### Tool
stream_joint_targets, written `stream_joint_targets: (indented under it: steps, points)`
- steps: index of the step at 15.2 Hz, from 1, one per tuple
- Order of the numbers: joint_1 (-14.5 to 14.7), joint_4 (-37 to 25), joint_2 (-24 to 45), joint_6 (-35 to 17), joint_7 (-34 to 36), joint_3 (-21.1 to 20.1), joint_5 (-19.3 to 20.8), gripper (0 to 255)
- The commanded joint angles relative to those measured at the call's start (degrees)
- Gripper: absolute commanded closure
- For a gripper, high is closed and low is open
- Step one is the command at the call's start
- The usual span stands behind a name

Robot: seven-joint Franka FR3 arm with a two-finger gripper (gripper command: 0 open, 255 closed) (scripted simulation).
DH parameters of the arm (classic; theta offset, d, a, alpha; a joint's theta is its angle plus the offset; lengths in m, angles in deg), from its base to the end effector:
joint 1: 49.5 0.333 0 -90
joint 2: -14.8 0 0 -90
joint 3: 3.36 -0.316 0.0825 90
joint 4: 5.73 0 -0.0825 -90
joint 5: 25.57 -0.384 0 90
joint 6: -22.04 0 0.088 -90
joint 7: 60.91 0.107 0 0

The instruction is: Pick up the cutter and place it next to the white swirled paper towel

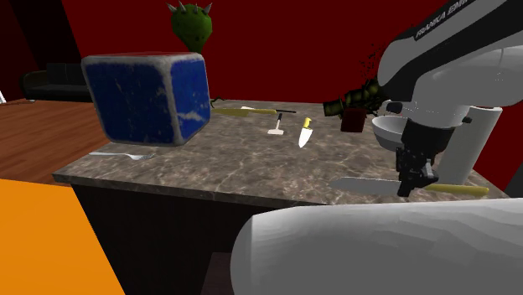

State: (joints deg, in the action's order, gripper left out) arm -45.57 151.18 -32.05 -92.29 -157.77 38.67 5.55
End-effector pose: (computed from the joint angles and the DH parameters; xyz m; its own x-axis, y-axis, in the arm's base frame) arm 0.2599 -0.2134 0.3897 0.1144 0.9932 0.0224 0.9934 -0.1144 -0.0025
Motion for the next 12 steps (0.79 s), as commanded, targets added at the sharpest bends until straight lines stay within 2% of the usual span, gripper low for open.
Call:
stream_joint_targets:
  steps: [1, 6, 7, 12]
  points:
    - [0.0, 0.2, 0.1, -0.3, 0.0, 0.2, 0.1, 255]
    - [0.0, 0.2, 0.1, -0.3, 0.0, 0.2, 0.1, 255]
    - [0.0, 0.2, 0.1, -0.3, 0.0, 0.2, 0.1, 0]
    - [0.0, 0.2, 0.1, -0.3, 0.0, 0.2, 0.1, 0]
